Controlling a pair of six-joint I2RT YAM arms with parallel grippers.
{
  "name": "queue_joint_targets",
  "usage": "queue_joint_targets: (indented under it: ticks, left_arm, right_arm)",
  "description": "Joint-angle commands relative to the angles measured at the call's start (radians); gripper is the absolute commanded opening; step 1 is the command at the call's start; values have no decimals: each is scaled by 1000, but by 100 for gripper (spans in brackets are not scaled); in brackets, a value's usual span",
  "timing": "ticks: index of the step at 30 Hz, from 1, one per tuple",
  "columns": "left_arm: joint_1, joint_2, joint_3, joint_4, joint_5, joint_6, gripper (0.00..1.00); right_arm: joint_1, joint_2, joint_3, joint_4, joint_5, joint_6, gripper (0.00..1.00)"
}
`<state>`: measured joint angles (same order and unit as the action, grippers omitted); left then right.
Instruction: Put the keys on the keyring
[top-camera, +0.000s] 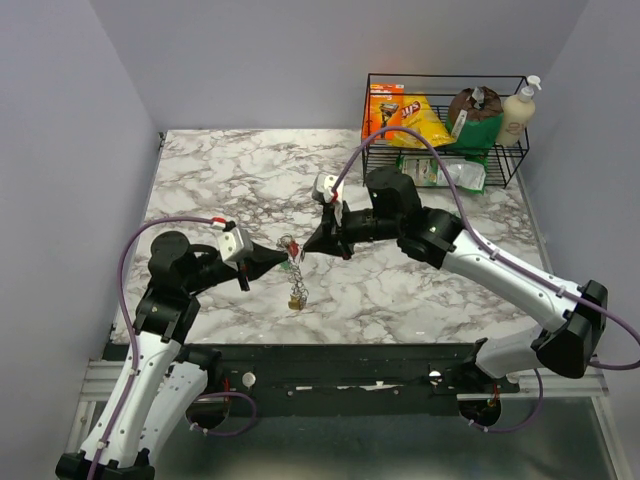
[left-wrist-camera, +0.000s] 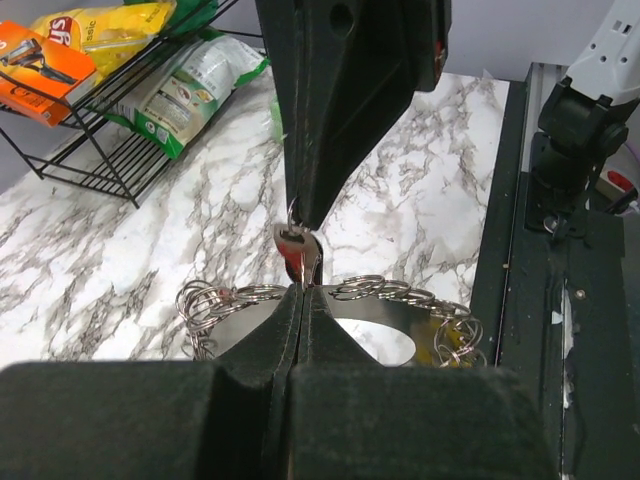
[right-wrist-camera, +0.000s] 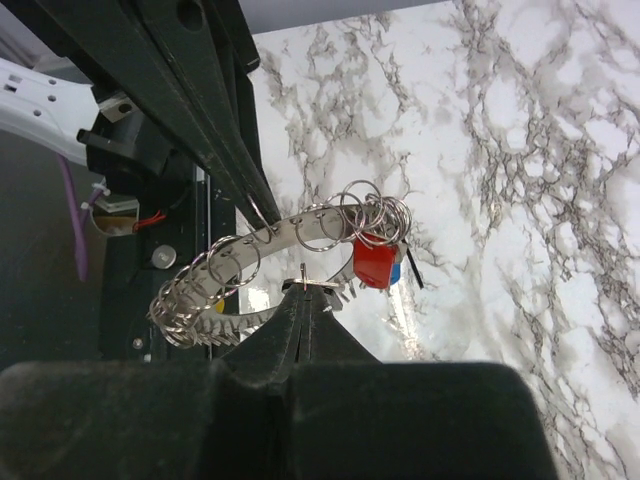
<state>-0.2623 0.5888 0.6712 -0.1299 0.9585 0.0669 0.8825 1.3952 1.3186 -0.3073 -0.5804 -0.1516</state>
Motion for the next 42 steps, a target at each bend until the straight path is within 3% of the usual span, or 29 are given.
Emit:
queue_joint_targets:
  ticks: [1, 10, 24, 42]
  left_arm:
    - [-3, 8, 25, -4, -36, 19, 0]
    - [-2, 11, 22, -10, -66, 20, 0]
    - [-5, 22, 24, -22, -86, 22, 0]
    - [-5, 22, 27, -30, -106, 30, 0]
  right_arm:
    - [1, -38, -9, 28, -15, -29, 1]
    - [3, 14, 51, -4, -99, -34, 1]
    - [33, 114, 143, -78, -22, -35, 1]
    - [41, 123, 142, -92, -16, -48, 1]
